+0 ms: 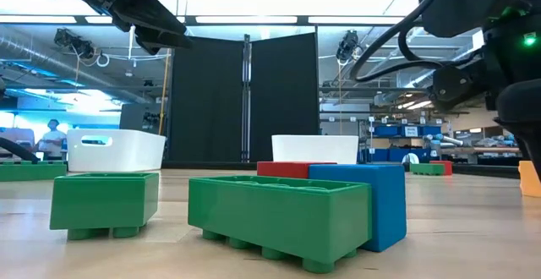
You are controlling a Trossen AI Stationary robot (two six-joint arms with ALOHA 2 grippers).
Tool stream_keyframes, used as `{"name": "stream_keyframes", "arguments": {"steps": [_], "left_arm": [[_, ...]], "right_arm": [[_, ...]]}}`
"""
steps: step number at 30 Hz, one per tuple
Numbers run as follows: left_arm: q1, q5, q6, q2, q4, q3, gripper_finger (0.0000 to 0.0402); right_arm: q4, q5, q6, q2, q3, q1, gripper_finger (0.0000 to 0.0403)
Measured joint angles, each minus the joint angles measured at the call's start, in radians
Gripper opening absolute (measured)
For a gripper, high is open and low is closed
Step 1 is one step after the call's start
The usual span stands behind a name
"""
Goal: Sort blocks by size
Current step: Put the yellow 4 stud game piece into the bottom white bin
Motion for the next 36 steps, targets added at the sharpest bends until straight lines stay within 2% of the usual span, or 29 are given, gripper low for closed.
{"name": "stream_keyframes", "arguments": {"steps": [3,6,10,14,18,24,32,36], "left_arm": [[0.0,0.0,-0.003,0.0,0.0,0.0,0.0214],[0.0,0.0,-0.003,0.0,0.0,0.0,0.0214],[0.0,0.0,-0.003,0.0,0.0,0.0,0.0214],[0.0,0.0,-0.004,0.0,0.0,0.0,0.0214],[0.0,0.0,-0.004,0.0,0.0,0.0,0.0214],[0.0,0.0,0.001,0.0,0.0,0.0,0.0214],[0.0,-0.003,0.001,0.0,0.02,0.0,0.0214],[-0.001,-0.006,0.001,0.0,0.068,0.0,0.0214]], "right_arm": [[-0.001,0.004,-0.065,0.0,0.0,-0.007,0.0306],[0.009,0.012,-0.201,0.0,-0.001,-0.009,0.0321],[0.028,0.013,-0.379,0.0,-0.001,-0.007,0.0318],[0.038,0.007,-0.444,0.0,-0.001,-0.006,0.028],[0.049,-0.002,-0.467,0.001,-0.001,-0.006,0.0214],[0.052,-0.013,-0.445,0.001,-0.002,-0.005,0.0103],[0.051,-0.008,-0.263,-0.003,0.009,-0.005,0.0102],[0.076,0.078,-0.193,-0.022,0.027,-0.007,0.0102]]}}
